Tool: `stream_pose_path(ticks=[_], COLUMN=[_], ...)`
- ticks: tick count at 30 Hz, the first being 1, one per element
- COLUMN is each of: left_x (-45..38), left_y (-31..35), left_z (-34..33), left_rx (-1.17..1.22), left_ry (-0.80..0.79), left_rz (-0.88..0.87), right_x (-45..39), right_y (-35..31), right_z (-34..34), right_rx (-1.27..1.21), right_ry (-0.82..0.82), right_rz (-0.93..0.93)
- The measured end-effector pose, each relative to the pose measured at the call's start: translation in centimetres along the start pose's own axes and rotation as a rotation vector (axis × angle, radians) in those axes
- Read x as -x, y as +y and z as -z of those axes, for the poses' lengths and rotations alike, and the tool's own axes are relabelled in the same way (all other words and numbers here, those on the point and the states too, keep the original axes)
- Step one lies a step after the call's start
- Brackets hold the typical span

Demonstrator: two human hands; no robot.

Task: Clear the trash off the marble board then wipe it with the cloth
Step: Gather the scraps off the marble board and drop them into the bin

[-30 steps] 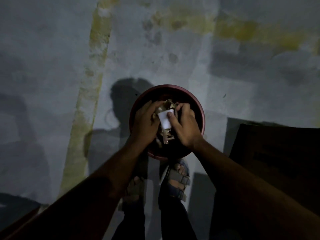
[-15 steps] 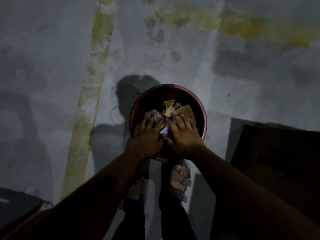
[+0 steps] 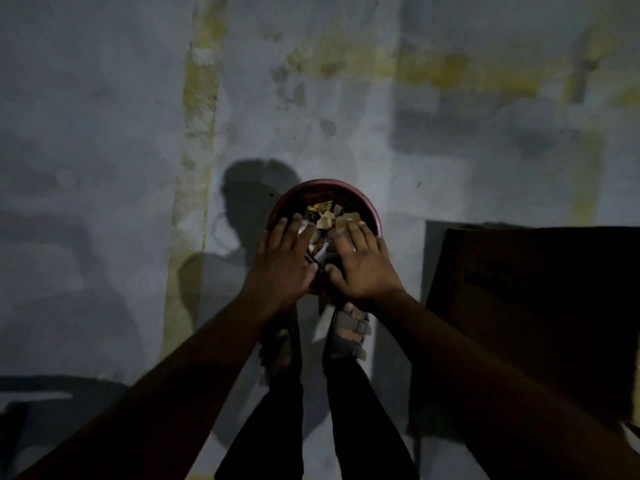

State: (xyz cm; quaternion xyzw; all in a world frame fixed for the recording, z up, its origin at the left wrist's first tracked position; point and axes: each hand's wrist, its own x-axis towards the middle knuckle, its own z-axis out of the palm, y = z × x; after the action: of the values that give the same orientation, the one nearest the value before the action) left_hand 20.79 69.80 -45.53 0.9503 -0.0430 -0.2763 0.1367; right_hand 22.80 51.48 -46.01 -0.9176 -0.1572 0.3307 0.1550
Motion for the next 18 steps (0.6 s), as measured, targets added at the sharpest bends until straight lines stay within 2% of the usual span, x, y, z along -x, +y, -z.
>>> stream_pose_path(ticks=[5,10,15,18], left_x=[7.5,15.4,22.0,25.1], left_y=[4.8,10.8,17.9,23.0], left_z=[12.8,22.7,28.1,29.0], left_rx=[-0.041,-0.091,-0.119,-0.191], left_ry=[0.118,0.214,0.294,0.273], left_rz=[-0.099,-0.347,-0.648,-0.829], right_x=[10.0,22.0,35.9,43.7], right_y=[-5.7,-9.8,-11.2,-11.0], right_z=[9.5,16.8,19.7,19.0], right_rx=[-0.024,-0.1,-0.164,-0.194], right_ry=[0.173,0.376,0.59,0.705], right_rz=[-0.141,-0.249,-0.454,-0.617])
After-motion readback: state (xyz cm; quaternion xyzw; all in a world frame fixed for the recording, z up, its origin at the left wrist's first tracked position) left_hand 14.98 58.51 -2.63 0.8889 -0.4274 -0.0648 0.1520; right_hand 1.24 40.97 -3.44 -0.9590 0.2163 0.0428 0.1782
